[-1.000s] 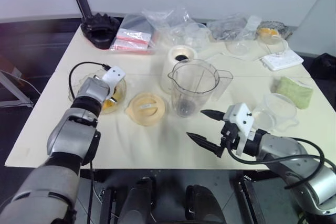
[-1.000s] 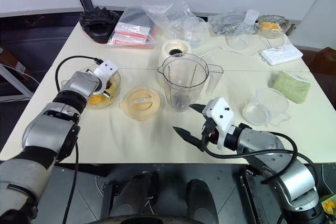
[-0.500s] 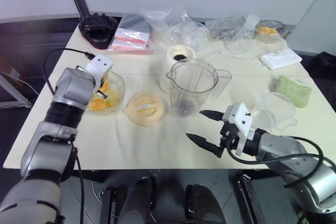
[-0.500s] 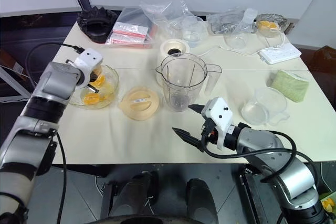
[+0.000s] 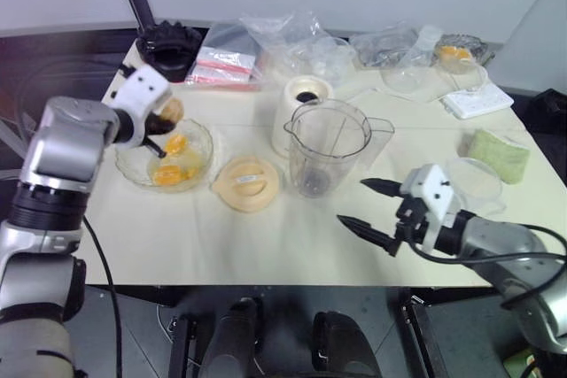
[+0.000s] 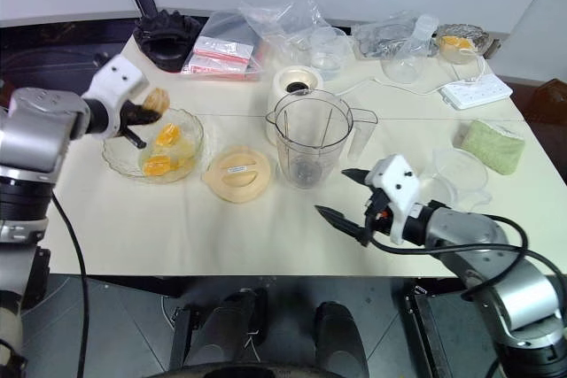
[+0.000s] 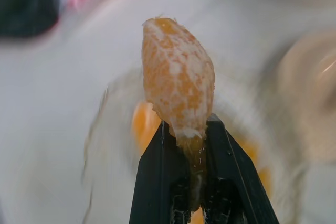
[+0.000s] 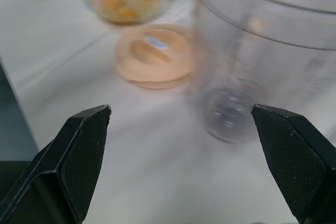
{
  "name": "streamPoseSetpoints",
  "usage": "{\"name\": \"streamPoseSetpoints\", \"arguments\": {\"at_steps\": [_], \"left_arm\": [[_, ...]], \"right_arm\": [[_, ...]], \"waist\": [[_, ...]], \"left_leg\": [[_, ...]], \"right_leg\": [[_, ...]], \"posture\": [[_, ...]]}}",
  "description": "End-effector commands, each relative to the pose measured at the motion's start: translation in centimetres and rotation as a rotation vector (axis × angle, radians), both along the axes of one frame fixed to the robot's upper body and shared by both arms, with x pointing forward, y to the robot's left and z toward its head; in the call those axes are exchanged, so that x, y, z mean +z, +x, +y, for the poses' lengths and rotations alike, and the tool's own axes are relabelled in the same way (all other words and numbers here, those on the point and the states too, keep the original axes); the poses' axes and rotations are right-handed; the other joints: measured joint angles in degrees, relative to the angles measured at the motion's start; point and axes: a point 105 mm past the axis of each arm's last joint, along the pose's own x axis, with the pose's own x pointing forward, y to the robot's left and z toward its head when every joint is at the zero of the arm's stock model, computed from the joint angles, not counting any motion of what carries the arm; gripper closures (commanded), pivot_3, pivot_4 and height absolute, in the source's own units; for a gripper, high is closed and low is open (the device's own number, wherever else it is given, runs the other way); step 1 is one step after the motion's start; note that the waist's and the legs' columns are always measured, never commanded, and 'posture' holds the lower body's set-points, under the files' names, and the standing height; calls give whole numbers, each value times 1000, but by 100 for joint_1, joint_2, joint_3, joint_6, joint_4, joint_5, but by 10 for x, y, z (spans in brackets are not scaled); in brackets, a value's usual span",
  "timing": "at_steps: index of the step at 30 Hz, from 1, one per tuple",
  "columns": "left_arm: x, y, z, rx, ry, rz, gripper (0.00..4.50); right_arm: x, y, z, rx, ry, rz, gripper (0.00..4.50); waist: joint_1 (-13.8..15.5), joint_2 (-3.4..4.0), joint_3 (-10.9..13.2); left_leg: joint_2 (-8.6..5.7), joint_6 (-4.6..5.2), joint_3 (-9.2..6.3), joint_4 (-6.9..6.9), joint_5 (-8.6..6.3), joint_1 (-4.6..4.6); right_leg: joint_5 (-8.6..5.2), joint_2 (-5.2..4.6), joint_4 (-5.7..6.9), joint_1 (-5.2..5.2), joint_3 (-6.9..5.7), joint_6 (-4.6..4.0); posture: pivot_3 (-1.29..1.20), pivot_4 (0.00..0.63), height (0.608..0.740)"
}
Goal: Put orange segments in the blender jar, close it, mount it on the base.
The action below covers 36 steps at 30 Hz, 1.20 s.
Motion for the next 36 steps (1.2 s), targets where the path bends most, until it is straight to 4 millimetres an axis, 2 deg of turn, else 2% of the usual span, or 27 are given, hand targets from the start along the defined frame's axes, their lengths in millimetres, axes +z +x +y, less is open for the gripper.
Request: {"name": "streamPoseSetpoints", "arguments": {"at_steps": [1, 3, 4, 6, 9, 11, 13, 15, 18, 22, 25, 26, 31, 32, 33, 36], "left_arm": [[62, -4, -44, -252, -110, -155, 4289], [81, -3, -71, -368, -177, -171, 4289], [86, -3, -85, -417, -196, -173, 4289], [89, -6, -125, -556, -247, -152, 4289], [81, -12, -171, -701, -309, -73, 4289], [75, -14, -190, -746, -346, -19, 4289], [61, -18, -211, -809, -333, 27, 4289], [41, -21, -226, -850, -268, 66, 4289], [16, -13, -232, -821, -166, 111, 4289], [7, -6, -235, -802, -137, 128, 4289], [6, -5, -236, -808, -136, 128, 3349], [7, -5, -236, -811, -138, 128, 2914], [22, -11, -238, -860, -189, 82, 306], [26, -13, -238, -865, -200, 73, 89], [27, -13, -238, -867, -206, 69, 89], [52, -20, -236, -898, -305, 5, 89]], "right_arm": [[22, 0, -18, -45, -5, -64, 0], [28, 1, -25, -67, -8, -84, 0], [30, 2, -26, -76, -11, -94, 0], [33, 3, -29, -100, -16, -118, 0], [37, 3, -31, -134, 1, -147, 0], [37, 3, -31, -151, 8, -157, 0], [36, 4, -32, -172, 9, -166, 0], [37, 3, -31, -185, 17, -176, 0], [37, 2, -30, -194, 25, -184, 0], [36, 0, -29, -206, 32, -188, 0], [35, 0, -28, -215, 35, -192, 0], [35, 0, -28, -217, 35, -192, 0], [32, 0, -27, -219, 37, -184, 0], [32, 0, -27, -219, 37, -183, 0], [32, 0, -27, -219, 38, -182, 0], [31, 3, -27, -218, 42, -180, 0]], "waist": [[24, 0, 0], [28, 0, 0], [9, 0, 0], [-1, 1, -1], [-11, 3, 0], [-34, 5, 2], [-49, 11, 6], [-41, 14, 6], [-17, 17, 6], [-19, 18, 6], [-14, 18, 7], [-8, 18, 7], [-14, 18, 7], [-16, 18, 7], [-16, 18, 7], [-18, 19, 7]], "left_leg": [[-1, 0, 0, 1, 0, 0], [-2, 1, -1, 8, 0, 2], [-4, 3, 0, 9, 0, 2], [-5, 20, 1, 10, 4, 4], [-6, 29, 4, 12, 6, 5], [-6, 31, 7, 15, 7, 5], [2, 33, 12, 17, 7, 5], [7, 33, 12, 18, 7, 8], [11, 33, 12, 20, 7, 11], [11, 33, 12, 21, 7, 10], [12, 34, 11, 22, 6, 9], [12, 34, 11, 22, 6, 8], [11, 34, 11, 22, 6, 8], [11, 34, 11, 22, 6, 8], [12, 34, 10, 22, 6, 8], [12, 34, 10, 22, 6, 8]], "right_leg": [[0, 0, -1, 5, 0, 0], [0, 1, -1, 8, -7, 0], [0, 0, -1, 18, -7, 0], [0, 2, -2, 22, -7, 2], [0, 8, 5, 21, -11, 6], [1, 23, 11, 18, -11, 11], [11, 41, 15, 16, -5, 29], [11, 48, 19, 16, -5, 29], [10, 53, 19, 19, -4, 28], [9, 53, 16, 17, -3, 25], [4, 53, 16, 17, -2, 17], [3, 52, 15, 18, -2, 15], [0, 50, 13, 19, -2, 10], [0, 50, 13, 19, -2, 10], [0, 50, 13, 18, -2, 9], [0, 50, 13, 18, -2, 9]], "posture": [[0, 150, 740], [0, 150, 740], [0, 150, 740], [0, 150, 740], [0, 150, 740], [0, 150, 740], [0, 150, 740], [0, 150, 740], [0, 150, 740], [0, 150, 740], [0, 150, 740], [0, 150, 740], [0, 150, 740], [0, 150, 740], [0, 150, 740], [0, 150, 740]]}}
